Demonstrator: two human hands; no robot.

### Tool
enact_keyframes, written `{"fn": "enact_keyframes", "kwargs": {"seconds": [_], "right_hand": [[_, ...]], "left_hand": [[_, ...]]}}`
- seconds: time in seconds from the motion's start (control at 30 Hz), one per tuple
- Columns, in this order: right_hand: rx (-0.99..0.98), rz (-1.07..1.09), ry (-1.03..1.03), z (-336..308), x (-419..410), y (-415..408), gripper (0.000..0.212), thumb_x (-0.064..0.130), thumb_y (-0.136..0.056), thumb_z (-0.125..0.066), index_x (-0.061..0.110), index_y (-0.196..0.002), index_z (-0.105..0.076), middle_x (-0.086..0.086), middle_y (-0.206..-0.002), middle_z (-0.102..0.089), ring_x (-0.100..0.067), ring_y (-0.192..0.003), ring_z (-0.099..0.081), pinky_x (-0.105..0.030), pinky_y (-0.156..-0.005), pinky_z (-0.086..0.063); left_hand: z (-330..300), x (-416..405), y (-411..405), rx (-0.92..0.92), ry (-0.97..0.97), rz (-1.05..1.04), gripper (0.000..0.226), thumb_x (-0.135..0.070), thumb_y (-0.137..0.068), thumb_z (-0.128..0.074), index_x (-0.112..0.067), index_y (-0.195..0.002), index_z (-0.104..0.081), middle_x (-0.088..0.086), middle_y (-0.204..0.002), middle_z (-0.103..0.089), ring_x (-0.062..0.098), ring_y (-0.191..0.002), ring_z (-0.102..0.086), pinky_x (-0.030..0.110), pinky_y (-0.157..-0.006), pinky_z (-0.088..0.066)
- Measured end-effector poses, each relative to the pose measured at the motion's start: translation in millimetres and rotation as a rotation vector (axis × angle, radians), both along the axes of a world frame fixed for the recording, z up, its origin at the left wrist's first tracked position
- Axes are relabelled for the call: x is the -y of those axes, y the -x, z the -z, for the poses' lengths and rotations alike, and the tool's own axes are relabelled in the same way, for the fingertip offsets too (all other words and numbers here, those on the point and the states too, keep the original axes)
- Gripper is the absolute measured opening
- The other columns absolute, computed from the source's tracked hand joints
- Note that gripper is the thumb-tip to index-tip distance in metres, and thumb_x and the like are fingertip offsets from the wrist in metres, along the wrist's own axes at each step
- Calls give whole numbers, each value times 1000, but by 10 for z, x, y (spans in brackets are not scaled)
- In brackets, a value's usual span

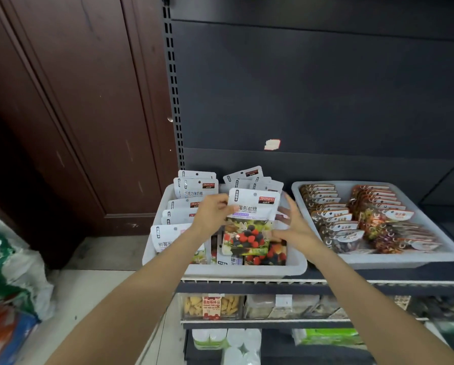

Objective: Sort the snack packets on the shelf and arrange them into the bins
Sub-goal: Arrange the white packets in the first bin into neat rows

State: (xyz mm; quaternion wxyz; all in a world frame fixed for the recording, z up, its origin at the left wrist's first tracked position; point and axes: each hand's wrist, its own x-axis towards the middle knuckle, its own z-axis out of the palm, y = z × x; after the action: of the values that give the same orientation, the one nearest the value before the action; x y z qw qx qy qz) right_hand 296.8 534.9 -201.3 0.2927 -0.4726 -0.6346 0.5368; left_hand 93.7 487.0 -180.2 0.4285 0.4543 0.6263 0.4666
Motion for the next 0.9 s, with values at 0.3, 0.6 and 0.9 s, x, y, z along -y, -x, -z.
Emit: {"fn": "enact_keyframes", "kwargs": {"seconds": [0.3,0.6,0.9], "right_hand": [[987,-197,-761,95,53,138,95,33,-81,-71,24,-151,-6,2,-156,-13,-17,-145,-10,-36,-118,-5],[1147,-406,-559,188,-136,374,100,-3,-86,-60,40,-148,6,6,-158,15,-16,-146,10,-40,-119,-11],[1125,-424,-493,205,-276,409,102,-4,-86,-60,47,-146,5,10,-158,15,-12,-146,5,-40,-117,-13]], "left_hand": [[264,-200,-288,-684,-58,226,25,-14,-85,-68,-7,-109,-65,8,-105,-67,21,-95,-62,31,-88,-51],[572,-253,326,-1376,157,355,86,-61,-82,-57,-19,-148,-23,1,-152,-27,20,-141,-19,35,-114,-14],[801,-463,426,-1275,358,425,111,-80,-71,-51,-17,-152,-7,1,-158,-16,21,-144,-14,40,-116,-13]]}}
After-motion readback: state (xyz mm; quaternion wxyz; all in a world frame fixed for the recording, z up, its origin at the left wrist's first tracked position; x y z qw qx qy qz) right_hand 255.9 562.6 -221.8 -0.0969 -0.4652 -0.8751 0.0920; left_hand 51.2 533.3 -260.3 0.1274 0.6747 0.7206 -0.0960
